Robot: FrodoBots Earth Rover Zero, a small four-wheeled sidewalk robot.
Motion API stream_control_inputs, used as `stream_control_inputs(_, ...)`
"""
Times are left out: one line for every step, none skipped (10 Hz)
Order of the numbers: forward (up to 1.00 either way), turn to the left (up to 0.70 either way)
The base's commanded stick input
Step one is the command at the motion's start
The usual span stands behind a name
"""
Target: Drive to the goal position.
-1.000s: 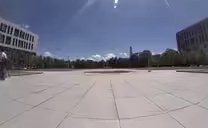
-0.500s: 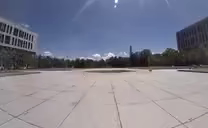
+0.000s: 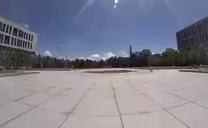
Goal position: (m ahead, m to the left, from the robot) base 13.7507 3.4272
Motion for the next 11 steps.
stream_control_inputs(0.56, 0.0)
stream_control_inputs(0.55, 0.0)
stream_control_inputs(0.55, 0.0)
stream_control_inputs(0.55, 0.0)
stream_control_inputs(0.55, 0.0)
stream_control_inputs(0.55, 0.0)
stream_control_inputs(0.55, 0.0)
stream_control_inputs(0.55, 0.0)
stream_control_inputs(0.54, 0.0)
stream_control_inputs(0.55, 0.0)
stream_control_inputs(0.55, 0.0)
